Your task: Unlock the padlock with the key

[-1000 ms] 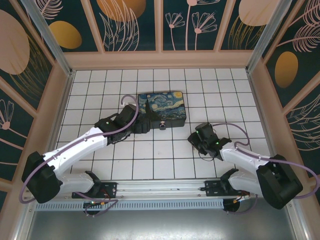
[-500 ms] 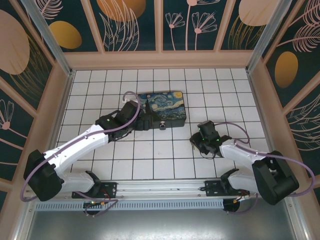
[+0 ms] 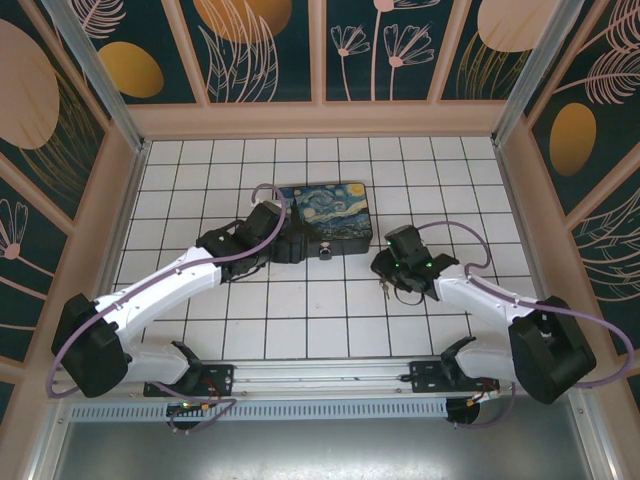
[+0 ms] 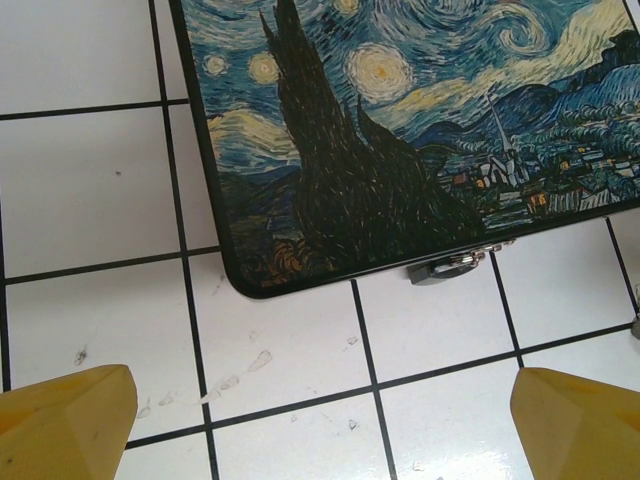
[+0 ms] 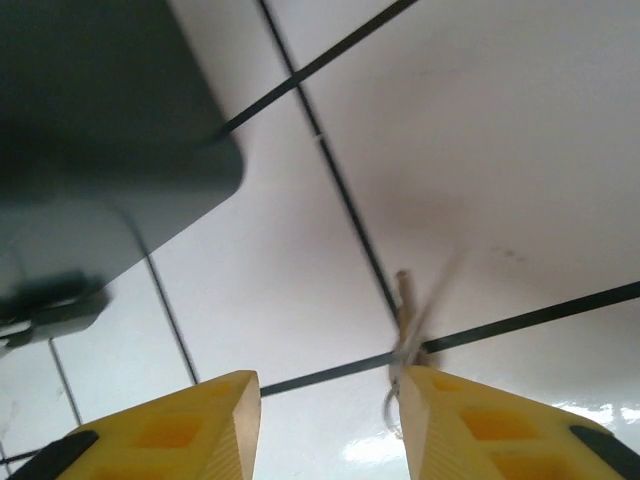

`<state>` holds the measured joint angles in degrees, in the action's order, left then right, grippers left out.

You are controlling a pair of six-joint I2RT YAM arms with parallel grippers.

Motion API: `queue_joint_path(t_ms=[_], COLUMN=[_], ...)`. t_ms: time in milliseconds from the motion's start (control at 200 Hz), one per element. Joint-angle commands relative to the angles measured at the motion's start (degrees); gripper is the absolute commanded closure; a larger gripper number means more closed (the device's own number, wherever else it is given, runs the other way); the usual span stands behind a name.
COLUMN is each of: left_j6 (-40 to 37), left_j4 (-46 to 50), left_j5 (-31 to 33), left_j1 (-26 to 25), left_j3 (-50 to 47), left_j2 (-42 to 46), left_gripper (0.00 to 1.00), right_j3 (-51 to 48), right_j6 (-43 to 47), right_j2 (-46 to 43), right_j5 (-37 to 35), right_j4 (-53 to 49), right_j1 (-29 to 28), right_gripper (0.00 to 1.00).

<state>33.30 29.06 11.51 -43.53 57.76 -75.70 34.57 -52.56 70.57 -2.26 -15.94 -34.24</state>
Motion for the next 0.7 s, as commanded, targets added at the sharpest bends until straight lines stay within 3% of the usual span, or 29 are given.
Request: queue_joint_path(t_ms=[0, 340, 696], left_j6=[-1.1, -1.1, -1.1], left_j4=[-1.5, -1.1, -2.2], left_j5=[-0.9, -0.3, -0.5], left_j1=[-0.2, -0.2, -0.2], left_j3=[0.2, -0.2, -0.5], left_j2=[-0.5, 0.2, -0.2], left_gripper=[0.04, 0.04, 0.04], right_j3=[1.6, -3.0, -1.2], right_j6=[1.2, -4.8, 5.2], right_j2=[1.3, -1.8, 5.0], right_j5=[-4.0, -4.6, -0.3], right_j4=[-5.7, -3.4, -0.2], right_j1=[-2.8, -2.6, 1.9], right_gripper=[0.61, 0.6, 0.71])
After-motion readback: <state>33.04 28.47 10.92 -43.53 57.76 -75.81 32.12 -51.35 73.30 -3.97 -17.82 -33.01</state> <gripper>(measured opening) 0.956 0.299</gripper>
